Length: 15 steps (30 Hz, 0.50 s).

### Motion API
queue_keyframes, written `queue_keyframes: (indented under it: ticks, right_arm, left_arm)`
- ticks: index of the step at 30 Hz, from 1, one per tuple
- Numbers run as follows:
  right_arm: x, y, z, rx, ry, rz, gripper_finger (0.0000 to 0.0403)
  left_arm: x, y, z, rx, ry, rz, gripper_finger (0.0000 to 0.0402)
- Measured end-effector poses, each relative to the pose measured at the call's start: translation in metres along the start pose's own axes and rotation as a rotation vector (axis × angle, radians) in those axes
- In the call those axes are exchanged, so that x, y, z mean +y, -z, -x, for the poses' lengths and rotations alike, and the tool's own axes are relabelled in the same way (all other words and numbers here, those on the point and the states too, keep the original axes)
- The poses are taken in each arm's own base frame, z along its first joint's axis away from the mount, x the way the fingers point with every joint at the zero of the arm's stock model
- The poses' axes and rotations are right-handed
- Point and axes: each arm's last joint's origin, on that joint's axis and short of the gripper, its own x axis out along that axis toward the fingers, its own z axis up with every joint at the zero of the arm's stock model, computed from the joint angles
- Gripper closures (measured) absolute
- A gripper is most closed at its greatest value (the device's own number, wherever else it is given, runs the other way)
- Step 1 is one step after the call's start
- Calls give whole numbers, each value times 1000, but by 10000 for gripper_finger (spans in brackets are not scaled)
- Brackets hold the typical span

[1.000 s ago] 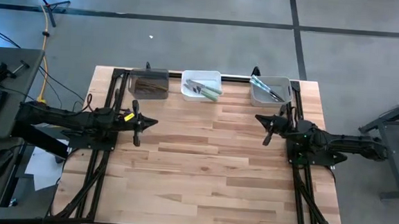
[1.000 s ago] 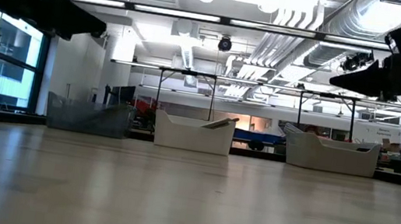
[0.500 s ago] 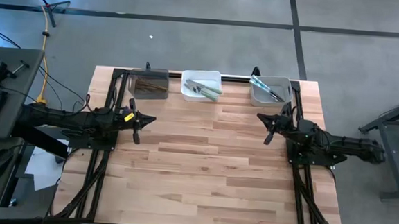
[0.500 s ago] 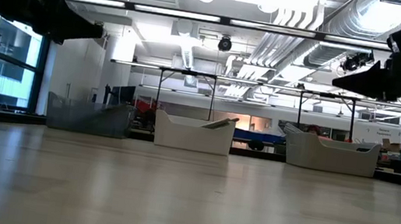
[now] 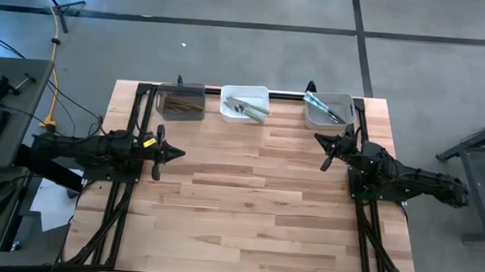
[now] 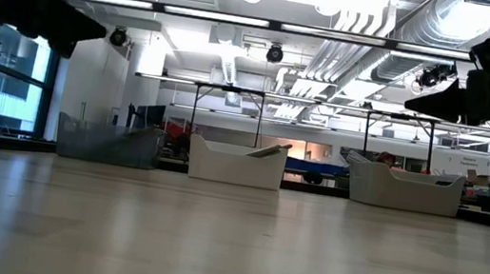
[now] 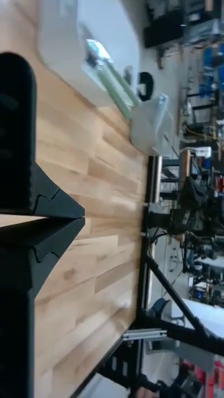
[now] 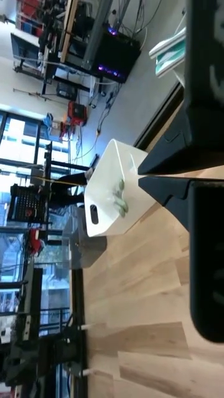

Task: Sort silverware by color (type)
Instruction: Return to Home Position

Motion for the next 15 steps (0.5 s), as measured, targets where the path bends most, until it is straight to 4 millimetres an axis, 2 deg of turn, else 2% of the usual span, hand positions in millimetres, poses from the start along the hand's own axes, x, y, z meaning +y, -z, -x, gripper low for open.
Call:
queue_keyframes:
  ticks: [5,15]
  right_arm:
    - [-3,0,-1,4,31,-1,403]
    - [-10,2,-3,23,99,-23,403]
  left_arm:
    - [3,5,8,20,-45,60,401]
    - [10,5,9,23,-277,-31,401]
